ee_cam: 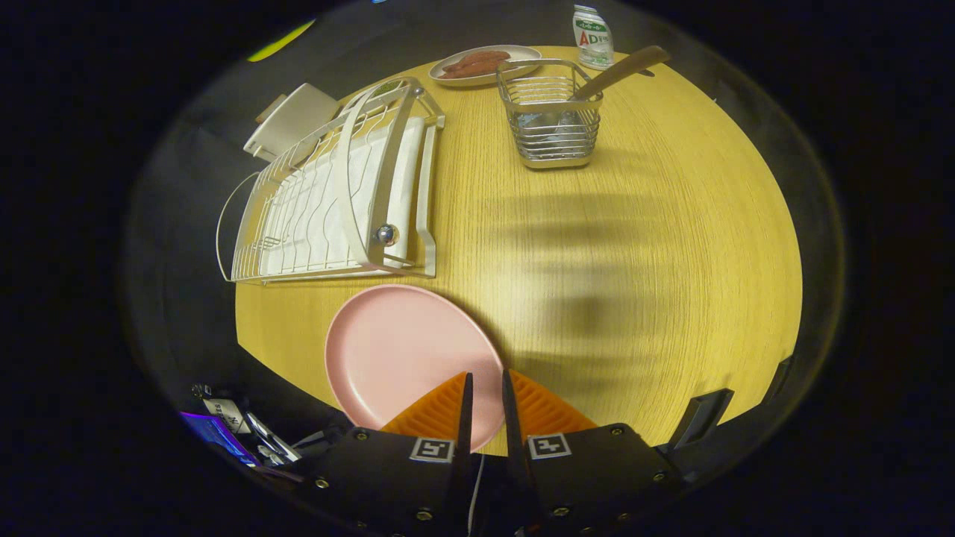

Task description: Take the plate from the dish rack, then take the spoon from the basket and place it into the plate.

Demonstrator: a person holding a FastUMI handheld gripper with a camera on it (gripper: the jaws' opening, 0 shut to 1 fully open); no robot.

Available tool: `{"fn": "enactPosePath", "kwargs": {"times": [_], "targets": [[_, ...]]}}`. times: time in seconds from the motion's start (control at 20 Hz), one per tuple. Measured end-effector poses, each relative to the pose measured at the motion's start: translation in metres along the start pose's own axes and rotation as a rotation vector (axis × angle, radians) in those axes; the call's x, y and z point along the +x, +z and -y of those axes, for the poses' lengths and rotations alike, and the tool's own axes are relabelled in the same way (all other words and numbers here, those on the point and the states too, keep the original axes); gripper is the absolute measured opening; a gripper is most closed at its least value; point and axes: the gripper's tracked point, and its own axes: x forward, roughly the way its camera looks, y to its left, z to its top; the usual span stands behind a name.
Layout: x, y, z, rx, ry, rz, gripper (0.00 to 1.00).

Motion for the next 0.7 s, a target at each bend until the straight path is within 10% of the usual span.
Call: {"fn": "enactPosePath", "kwargs": {"times": [0.3,0.7], "targets": [[-0.011,0.013,0.006,-0.055,-0.033,0.042,0.22],[-0.065,0.077,0.021,-0.151,-0.126,0.433,0.31]]}}
